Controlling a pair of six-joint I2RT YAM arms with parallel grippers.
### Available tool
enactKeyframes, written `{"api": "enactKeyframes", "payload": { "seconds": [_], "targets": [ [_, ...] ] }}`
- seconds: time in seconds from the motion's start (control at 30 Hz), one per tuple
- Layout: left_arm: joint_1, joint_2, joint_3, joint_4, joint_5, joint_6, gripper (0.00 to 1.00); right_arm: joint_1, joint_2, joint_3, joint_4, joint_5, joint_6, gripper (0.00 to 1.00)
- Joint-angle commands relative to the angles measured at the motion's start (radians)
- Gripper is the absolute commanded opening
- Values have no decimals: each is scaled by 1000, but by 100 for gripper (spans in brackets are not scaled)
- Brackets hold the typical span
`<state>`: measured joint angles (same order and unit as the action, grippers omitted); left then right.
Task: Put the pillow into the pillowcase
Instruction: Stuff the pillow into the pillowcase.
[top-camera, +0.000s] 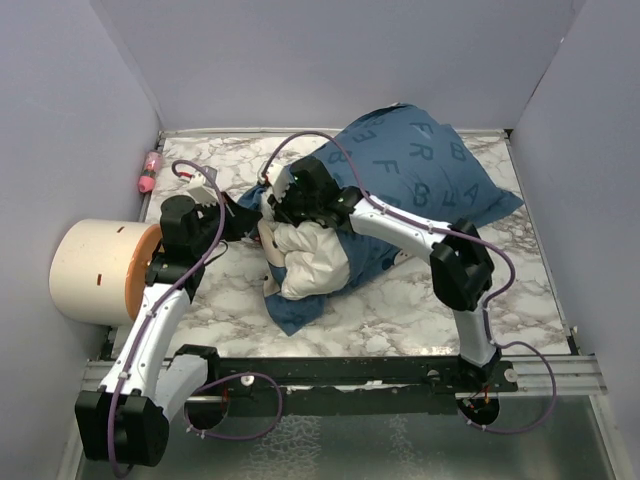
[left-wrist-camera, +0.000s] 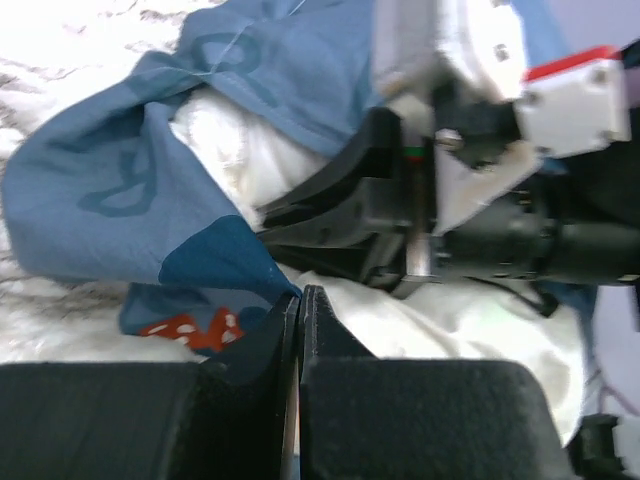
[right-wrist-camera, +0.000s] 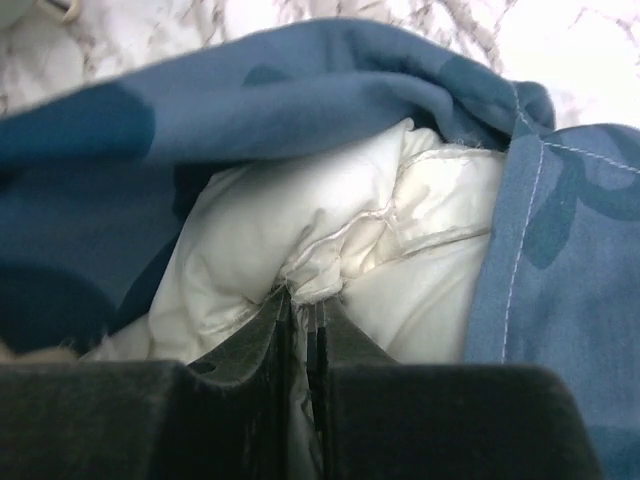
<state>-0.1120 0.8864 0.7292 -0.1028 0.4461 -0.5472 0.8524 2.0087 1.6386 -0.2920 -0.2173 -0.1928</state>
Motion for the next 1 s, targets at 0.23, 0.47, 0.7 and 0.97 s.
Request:
{"api": "enactKeyframes", "payload": {
  "seconds": [0.23, 0.47, 0.7, 0.97],
  "targets": [
    [-18, -154, -290, 784, 145, -476, 0, -105, 431, 305, -209, -252, 194, 6],
    [-146, 2, -340, 727, 119, -479, 0, -116, 537, 368, -243, -141, 210, 8],
    [-102, -170, -112, -41, -287, -183, 45, -178, 244, -115, -35, -117, 169, 9],
    [-103, -238, -175, -83, -176, -288, 55, -178, 217, -166, -5, -217, 166, 9]
  ]
}}
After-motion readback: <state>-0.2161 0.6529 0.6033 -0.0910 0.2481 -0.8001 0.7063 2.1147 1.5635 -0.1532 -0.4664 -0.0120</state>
